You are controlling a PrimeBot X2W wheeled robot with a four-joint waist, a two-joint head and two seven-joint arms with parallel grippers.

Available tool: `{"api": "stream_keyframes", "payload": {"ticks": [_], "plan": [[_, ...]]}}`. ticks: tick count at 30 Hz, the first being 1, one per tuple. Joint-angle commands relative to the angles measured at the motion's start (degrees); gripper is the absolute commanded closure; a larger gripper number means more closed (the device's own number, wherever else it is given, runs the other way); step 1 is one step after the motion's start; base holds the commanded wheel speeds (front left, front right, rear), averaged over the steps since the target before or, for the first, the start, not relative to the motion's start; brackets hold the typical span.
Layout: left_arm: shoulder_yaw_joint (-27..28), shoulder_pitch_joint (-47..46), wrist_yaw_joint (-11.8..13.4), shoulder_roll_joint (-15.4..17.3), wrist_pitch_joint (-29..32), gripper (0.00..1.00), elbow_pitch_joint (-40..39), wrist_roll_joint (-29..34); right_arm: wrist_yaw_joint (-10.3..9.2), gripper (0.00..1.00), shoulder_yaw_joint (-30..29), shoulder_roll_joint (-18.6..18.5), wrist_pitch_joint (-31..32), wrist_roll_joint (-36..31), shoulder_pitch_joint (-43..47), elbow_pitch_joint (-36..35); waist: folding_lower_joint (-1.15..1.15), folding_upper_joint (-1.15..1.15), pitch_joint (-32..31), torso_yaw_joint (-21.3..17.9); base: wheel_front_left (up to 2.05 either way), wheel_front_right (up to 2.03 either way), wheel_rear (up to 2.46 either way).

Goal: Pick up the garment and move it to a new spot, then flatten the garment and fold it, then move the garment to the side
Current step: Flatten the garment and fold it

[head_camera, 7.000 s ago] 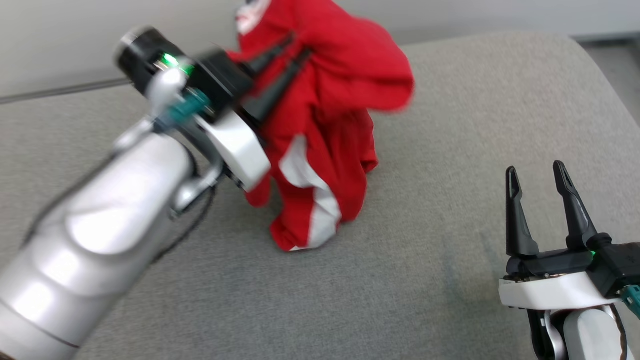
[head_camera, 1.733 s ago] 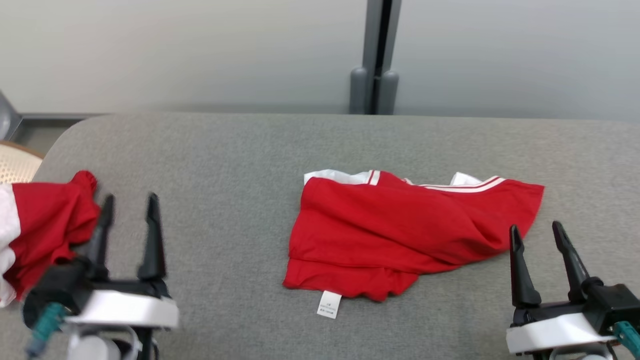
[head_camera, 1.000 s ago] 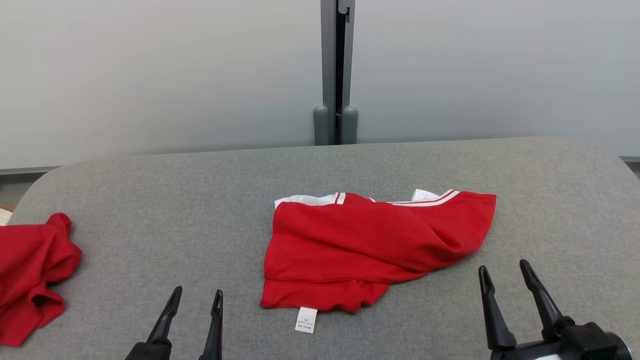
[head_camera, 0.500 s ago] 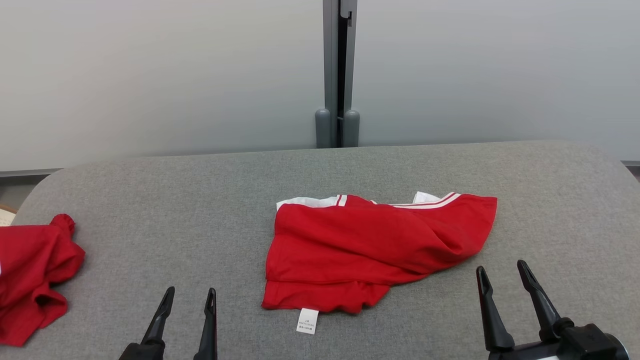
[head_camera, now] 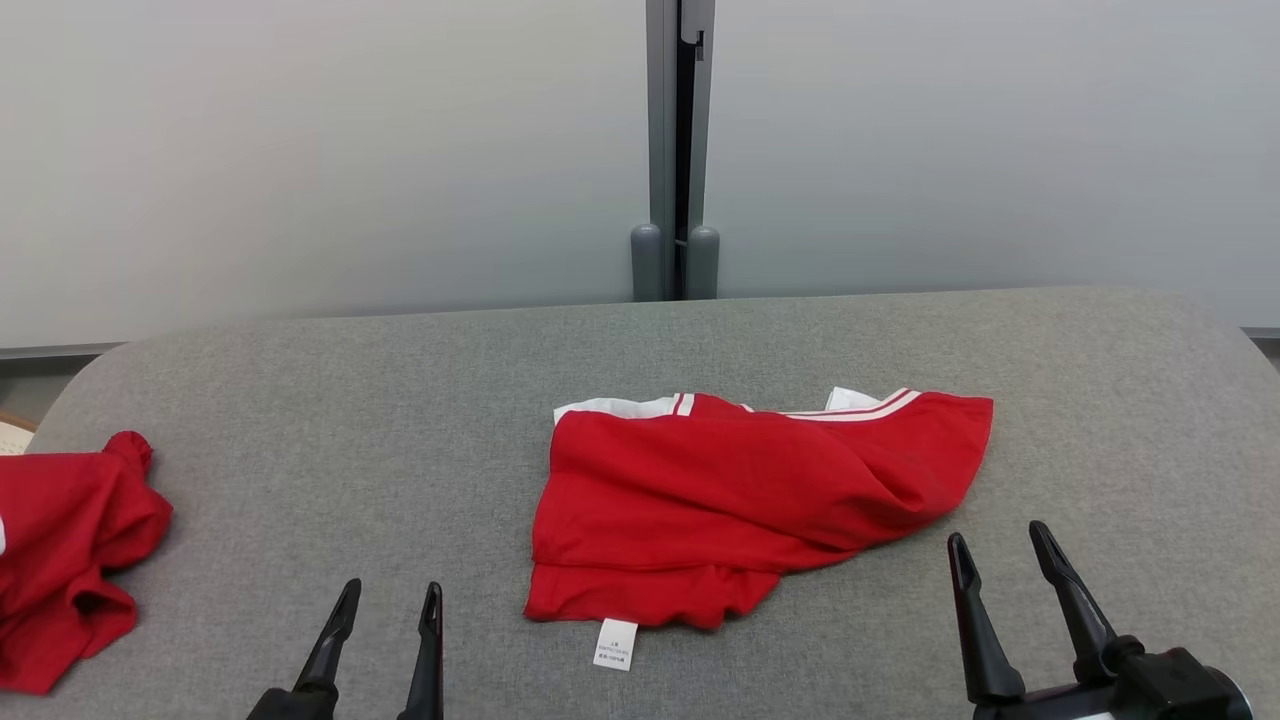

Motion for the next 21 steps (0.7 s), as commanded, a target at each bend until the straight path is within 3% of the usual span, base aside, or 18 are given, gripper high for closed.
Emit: {"api": "stream_keyframes", "payload": {"ticks": [1, 3, 7, 11, 17, 21], "plan": [[0.1, 0.2, -0.3, 0.2, -0.1, 0.00, 0.2, -0.4, -0.04, 0.00, 0.1, -0.1, 0.0, 0.0, 0.0, -0.2, 0.00, 0.00, 0.1, 0.0, 0.00, 0.00, 0.00], [0.2, -0.3, -0.8, 0.2, -0.1, 0.00, 0.4, -1.0, -0.04, 0.00, 0.1, -0.1, 0.0, -0.1, -0.1, -0.3, 0.00, 0.00, 0.3, 0.0, 0.00, 0.00, 0.00], [-0.6, -5.8, -5.2, 0.5, -0.1, 0.00, 3.3, -1.7, -0.04, 0.00, 0.7, -0.1, 0.0, -0.6, -0.9, -0.4, 0.00, 0.00, 1.7, -0.1, 0.00, 0.00, 0.00], [-7.3, -17.6, -7.4, 4.2, 2.0, 0.00, 10.7, -7.7, -0.04, 0.00, 0.1, -0.1, 0.0, 0.0, -1.5, -1.6, 0.00, 0.00, 4.1, -0.5, 0.00, 0.00, 0.00], [-26.9, -41.1, -7.4, 14.6, 14.7, 0.00, 9.0, -30.6, -0.02, 0.00, 1.2, -0.1, 0.0, -1.5, -5.6, -3.5, 0.00, 0.00, 13.4, -1.8, 0.00, 0.00, 0.00], [-34.9, -55.8, -7.4, 21.1, 20.9, 0.00, 8.3, -40.8, -0.03, 0.00, 1.3, -0.1, 0.0, -2.0, -9.4, -4.7, 0.00, 0.00, 20.0, -3.5, 0.00, 0.00, 0.00]]}}
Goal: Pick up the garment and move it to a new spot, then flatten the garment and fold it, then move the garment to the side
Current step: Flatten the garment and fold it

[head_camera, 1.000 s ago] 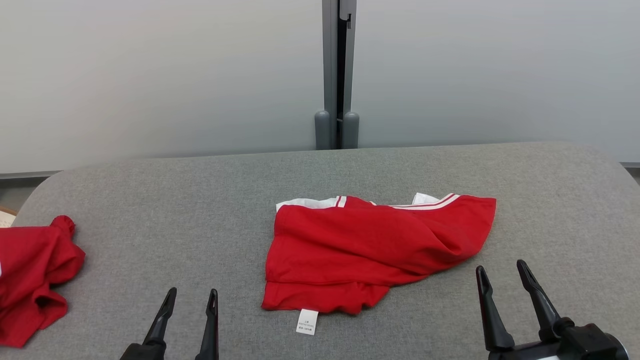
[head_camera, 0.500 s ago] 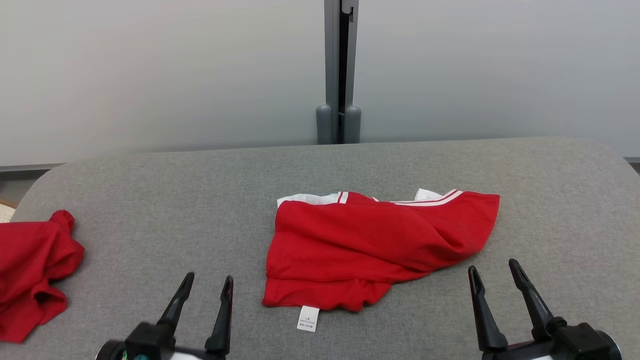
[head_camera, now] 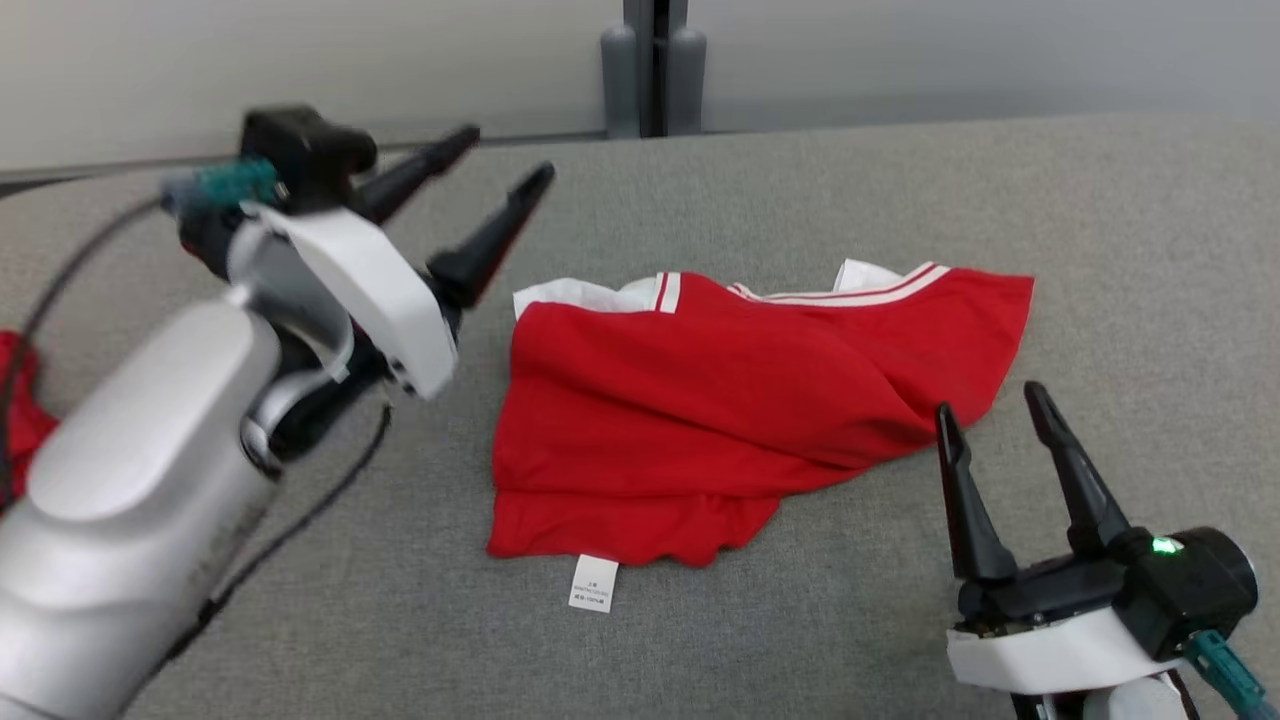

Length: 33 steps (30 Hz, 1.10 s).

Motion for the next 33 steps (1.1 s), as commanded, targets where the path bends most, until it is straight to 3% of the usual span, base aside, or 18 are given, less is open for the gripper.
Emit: {"api": "stream_keyframes", "payload": {"ticks": [1, 7, 12, 22, 33], "plan": [[-1.1, -2.2, 0.0, 0.1, 0.7, 0.00, 0.4, -1.8, -0.02, 0.00, -0.1, -0.2, 0.0, -0.2, -1.1, -0.4, 0.00, 0.00, 6.3, -2.1, 0.00, 0.00, 0.00], [-11.2, -15.1, 0.0, 4.5, 11.6, 0.00, 3.6, -16.0, -0.02, 0.00, 1.5, -0.1, 0.0, -0.4, -5.5, -1.9, 0.00, 0.00, 13.9, -5.1, 0.00, 0.00, 0.00], [-16.2, -22.4, 0.0, 7.1, 16.0, 0.00, 5.1, -21.5, -0.02, 0.00, 1.8, -0.1, 0.0, 0.5, -8.4, -3.5, 0.00, 0.00, 19.2, -7.7, 0.00, 0.00, 0.00], [-28.2, -30.4, 0.0, 11.4, 21.0, 0.00, 3.8, -23.8, -0.02, 0.00, 1.6, -0.1, 0.0, 3.6, -11.2, -5.1, 0.00, 0.00, 24.6, -10.6, 0.00, 0.00, 0.00], [-32.4, -28.9, -0.1, 14.1, 29.3, 0.00, -1.3, -23.1, -0.02, 0.00, 0.9, -0.1, 0.0, 5.7, -12.1, -5.5, 0.00, 0.00, 25.8, -12.2, 0.00, 0.00, 0.00]]}}
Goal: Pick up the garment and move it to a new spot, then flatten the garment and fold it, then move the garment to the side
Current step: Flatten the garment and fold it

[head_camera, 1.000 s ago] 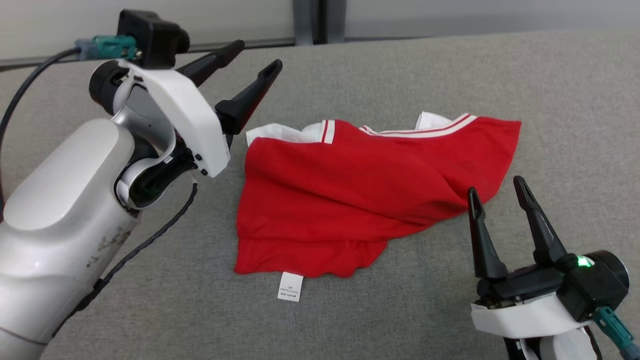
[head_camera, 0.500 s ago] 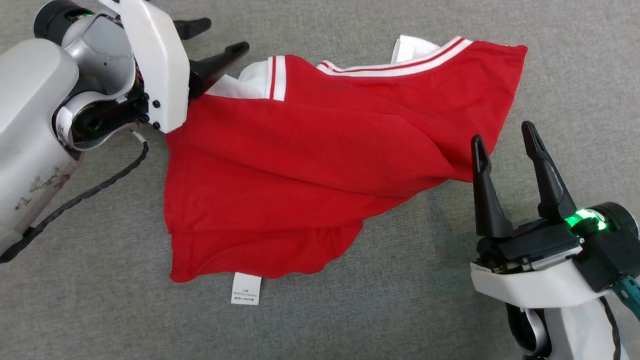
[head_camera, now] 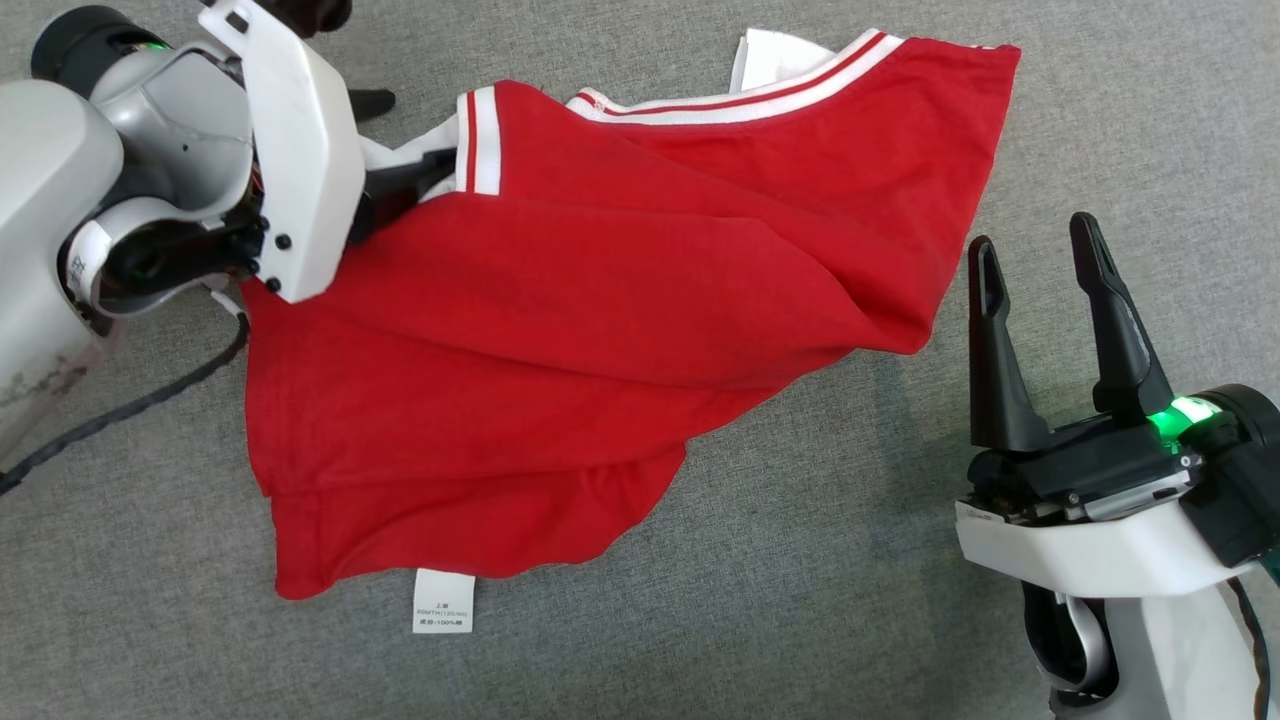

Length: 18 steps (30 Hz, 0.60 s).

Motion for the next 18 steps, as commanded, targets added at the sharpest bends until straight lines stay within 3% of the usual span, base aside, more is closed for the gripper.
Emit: {"api": "stream_keyframes", "payload": {"ticks": [1, 7, 8, 10, 14, 17, 18], "plan": [[-1.9, 2.4, -0.1, -0.3, 1.5, 0.00, -0.9, 0.1, -0.02, 0.00, -0.4, -0.1, 0.0, 0.4, -0.5, 0.0, 0.00, 0.00, 0.0, 0.0, 0.00, 0.00, 0.00], [-1.4, 2.0, -0.1, -0.4, -1.3, 0.00, -3.1, -2.5, -0.02, 0.00, -0.9, -0.1, 0.0, 0.7, -0.7, 0.2, 0.00, 0.00, -0.4, 0.5, 0.00, 0.00, 0.00], [-1.4, 2.4, -0.1, -0.4, -0.3, 0.20, -3.4, -2.4, -0.02, 0.00, -0.9, -0.1, 0.0, 1.0, -0.8, 0.2, 0.00, 0.00, -0.5, 0.5, 0.00, 0.00, 0.00], [-1.6, 3.7, -0.1, -0.2, 2.5, 1.00, -4.3, -1.5, -0.02, 0.00, -1.2, -0.1, 0.0, 1.3, -0.9, 0.1, 0.00, 0.00, -0.5, 0.5, 0.00, 0.00, 0.00], [-1.8, 5.4, -0.1, 0.8, 3.8, 1.00, -6.5, 2.0, -0.02, 0.00, -1.5, -0.1, 0.0, 1.8, -1.6, 0.0, 0.00, 0.00, -0.6, 0.4, 0.00, 0.00, 0.00], [-1.1, 3.3, -0.1, 0.4, -3.5, 1.00, -7.1, 2.5, -0.02, 0.00, -1.8, -0.1, 0.0, 1.9, -1.3, 0.3, 0.00, 0.00, -1.3, 0.4, 0.00, 0.00, 0.00], [0.6, 2.5, -0.1, -1.0, -9.1, 1.00, -6.7, -1.1, -0.02, 0.00, -2.0, -0.1, 0.0, 1.8, -0.8, 0.7, 0.00, 0.00, -2.4, 0.6, 0.00, 0.00, 0.00]]}}
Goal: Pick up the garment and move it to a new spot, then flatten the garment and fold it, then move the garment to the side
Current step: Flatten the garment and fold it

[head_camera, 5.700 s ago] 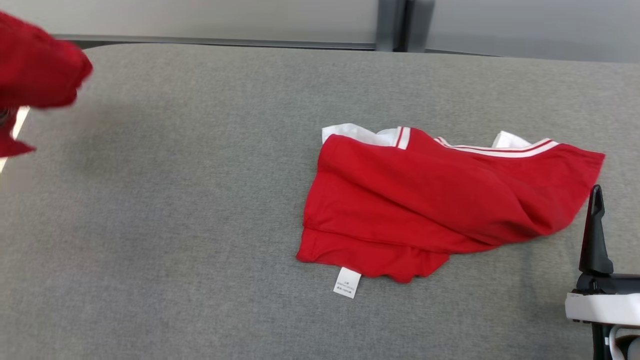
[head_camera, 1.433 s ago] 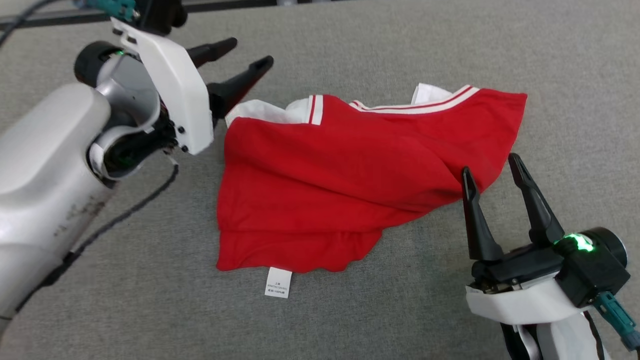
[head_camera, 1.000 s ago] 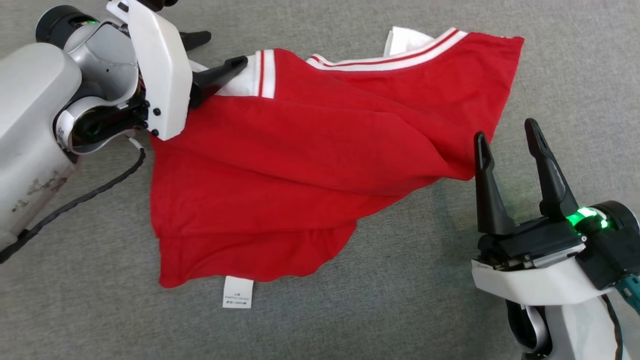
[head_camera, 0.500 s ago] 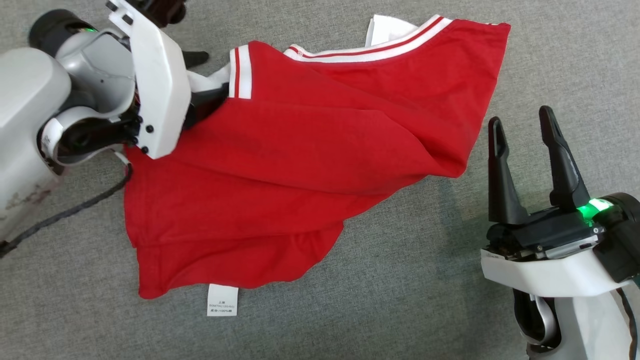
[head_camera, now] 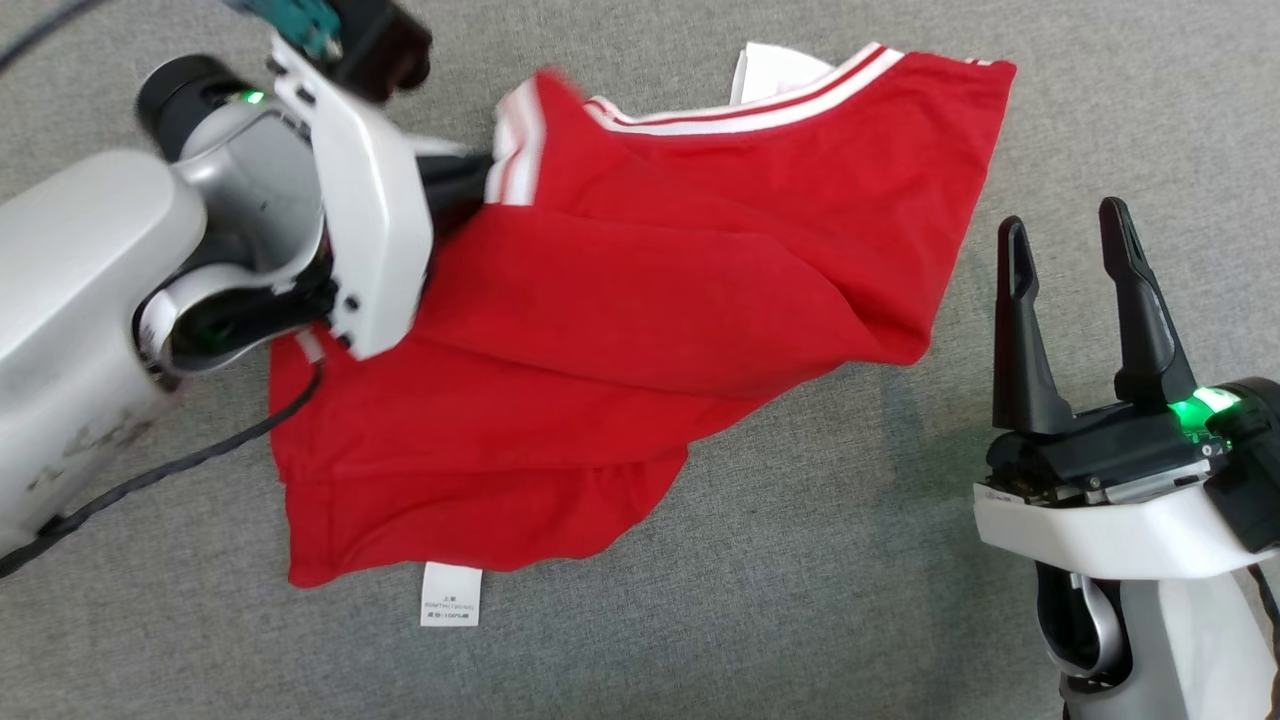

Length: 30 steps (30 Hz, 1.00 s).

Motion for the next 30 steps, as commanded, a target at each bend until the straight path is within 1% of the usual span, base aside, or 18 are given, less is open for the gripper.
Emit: {"api": "stream_keyframes", "payload": {"ticks": [1, 4, 7, 9, 12, 16, 18, 19, 22, 25, 28, 30], "plan": [[2.4, -0.5, 0.0, -1.8, -3.4, 1.00, 0.1, -4.1, -0.02, 0.00, -0.2, -0.1, 0.0, 0.5, 0.5, 0.4, 0.00, 0.00, -1.4, 0.3, 0.00, 0.00, 0.00], [6.1, -0.6, 0.0, -5.0, -7.6, 1.00, -0.5, -11.6, -0.02, 0.00, 0.1, -0.1, 0.0, 0.6, 1.3, 0.9, 0.00, 0.00, -4.1, 0.7, 0.00, 0.00, 0.00], [8.6, -0.8, 0.0, -8.6, -9.7, 1.00, -2.2, -16.4, -0.02, 0.00, 0.4, -0.1, 0.0, 1.0, 2.2, 1.5, 0.00, 0.00, -7.4, 0.8, 0.00, 0.00, 0.00], [10.2, -0.9, 0.0, -11.3, -11.4, 1.00, -3.3, -18.3, -0.02, 0.00, 0.5, -0.1, 0.0, 1.1, 2.9, 1.9, 0.00, 0.00, -9.6, 0.8, 0.00, 0.00, 0.00], [12.9, -1.2, 0.0, -15.5, -15.2, 1.00, -3.6, -19.7, -0.02, 0.00, 0.5, -0.1, 0.0, 1.4, 4.0, 2.5, 0.00, 0.00, -12.8, 0.5, 0.00, 0.00, 0.00], [16.9, -2.7, 0.0, -22.1, -21.0, 1.00, -0.9, -20.8, -0.02, 0.00, 0.5, -0.1, 0.0, 1.5, 5.5, 3.2, 0.00, 0.00, -16.7, -0.2, 0.00, 0.00, 0.00], [19.0, -4.1, 0.9, -25.6, -24.4, 1.00, 1.4, -20.8, -0.02, 0.00, 0.4, -0.1, 0.0, 1.4, 6.4, 3.4, 0.00, 0.00, -18.4, -0.4, 0.00, 0.00, 0.00], [19.0, -4.1, 0.9, -25.6, -24.4, 1.00, 1.4, -20.8, -0.02, 0.00, 0.4, -0.1, 0.0, 1.4, 6.4, 3.4, 0.00, 0.00, -18.4, -0.4, 0.00, 0.00, 0.00], [23.1, -6.7, 3.9, -30.1, -30.7, 1.00, 5.6, -20.2, -0.02, 0.00, 0.2, -0.1, 0.0, 1.2, 7.7, 4.0, 0.00, 0.00, -20.9, -0.7, 0.00, 0.00, 0.00], [27.6, -9.0, 8.1, -32.8, -37.3, 1.00, 10.7, -20.0, -0.02, 0.00, -0.4, -0.1, 0.0, 0.8, 8.9, 4.1, 0.00, 0.00, -22.9, -0.3, 0.00, 0.00, 0.00], [31.2, -8.6, 13.5, -34.0, -40.2, 1.00, 16.5, -19.2, -0.02, 0.00, -1.0, -0.1, 0.0, 0.9, 9.8, 3.9, 0.00, 0.00, -24.1, 0.7, 0.00, 0.00, 0.00], [31.7, -6.1, 16.3, -33.8, -40.7, 1.00, 19.8, -18.2, -0.02, 0.00, -1.4, -0.1, 0.0, 0.8, 10.2, 3.7, 0.00, 0.00, -24.6, 1.6, 0.00, 0.00, 0.00]]}}
